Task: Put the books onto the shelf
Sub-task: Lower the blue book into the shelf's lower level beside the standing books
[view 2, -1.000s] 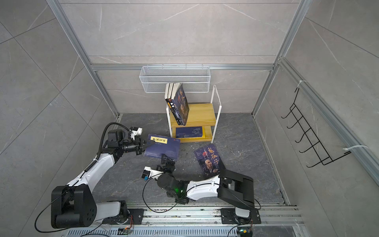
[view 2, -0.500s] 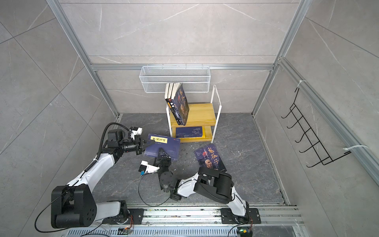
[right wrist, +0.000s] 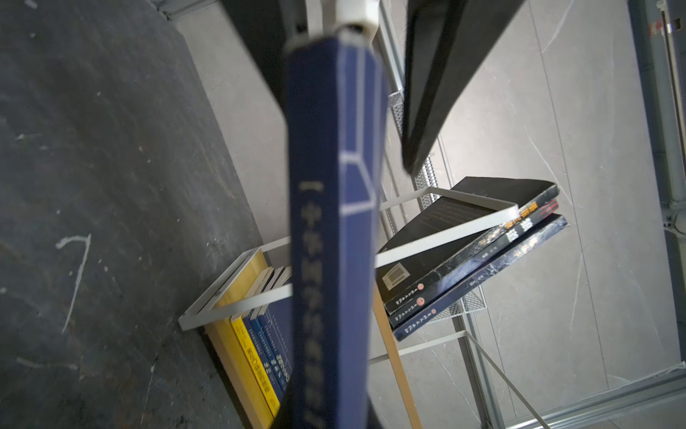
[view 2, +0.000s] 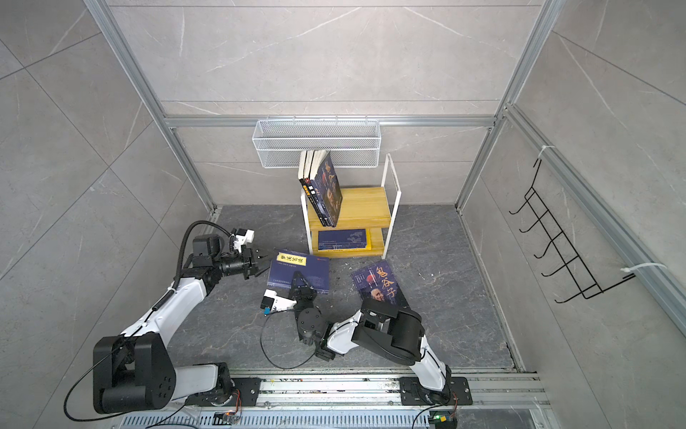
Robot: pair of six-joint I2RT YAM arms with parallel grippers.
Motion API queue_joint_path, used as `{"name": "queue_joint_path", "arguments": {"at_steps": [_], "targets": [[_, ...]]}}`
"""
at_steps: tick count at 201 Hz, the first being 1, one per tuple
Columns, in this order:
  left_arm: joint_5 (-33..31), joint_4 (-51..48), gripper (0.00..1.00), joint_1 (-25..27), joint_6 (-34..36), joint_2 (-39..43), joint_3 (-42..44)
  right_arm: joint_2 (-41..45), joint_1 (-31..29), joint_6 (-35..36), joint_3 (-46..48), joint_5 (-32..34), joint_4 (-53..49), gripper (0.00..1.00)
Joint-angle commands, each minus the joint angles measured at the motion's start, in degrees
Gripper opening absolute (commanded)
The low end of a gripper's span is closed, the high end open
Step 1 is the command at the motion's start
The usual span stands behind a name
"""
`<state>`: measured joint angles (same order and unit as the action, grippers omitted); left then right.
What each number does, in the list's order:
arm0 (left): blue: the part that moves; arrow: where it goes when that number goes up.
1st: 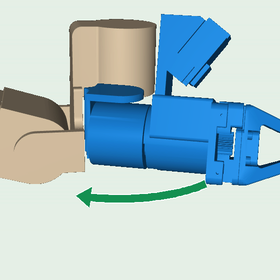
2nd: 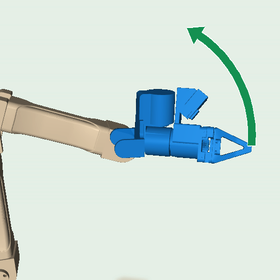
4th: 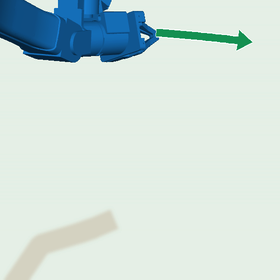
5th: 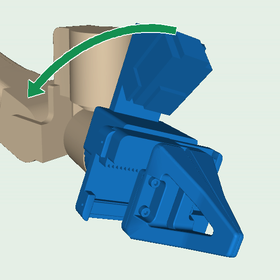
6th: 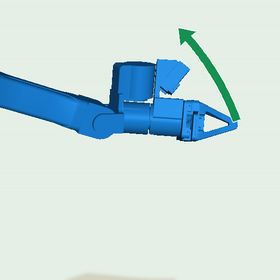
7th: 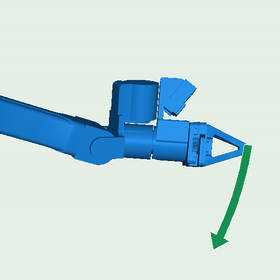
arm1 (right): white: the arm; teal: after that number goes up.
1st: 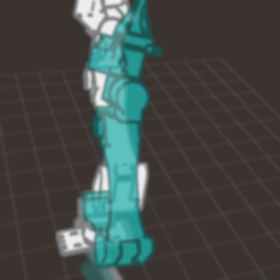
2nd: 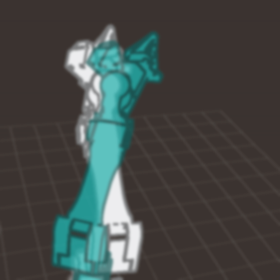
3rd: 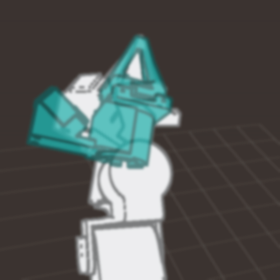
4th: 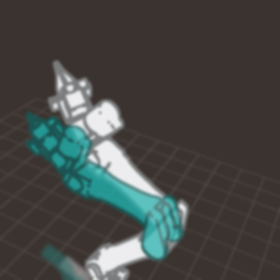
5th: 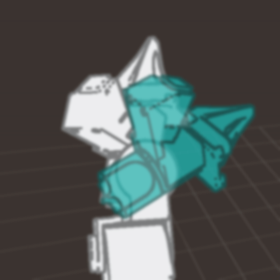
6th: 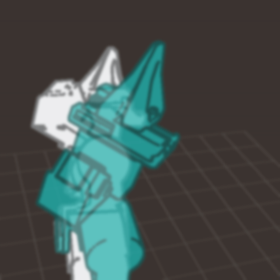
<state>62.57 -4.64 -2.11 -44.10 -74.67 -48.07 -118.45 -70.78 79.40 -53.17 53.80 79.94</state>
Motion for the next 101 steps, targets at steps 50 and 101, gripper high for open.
{"name": "queue_joint_path", "arguments": {"at_steps": [50, 101], "targets": [[-8.25, -4.36, 0.73, -5.91, 15.44, 0.84, -1.28, 8.98, 2.80, 2.04, 13.30, -0.52, 1.97, 0.00], [-8.94, -6.25, 0.89, -8.39, 19.04, 1.90, -1.62, 13.88, 8.51, 6.37, 19.76, -3.39, 1.80, 0.00]]}}
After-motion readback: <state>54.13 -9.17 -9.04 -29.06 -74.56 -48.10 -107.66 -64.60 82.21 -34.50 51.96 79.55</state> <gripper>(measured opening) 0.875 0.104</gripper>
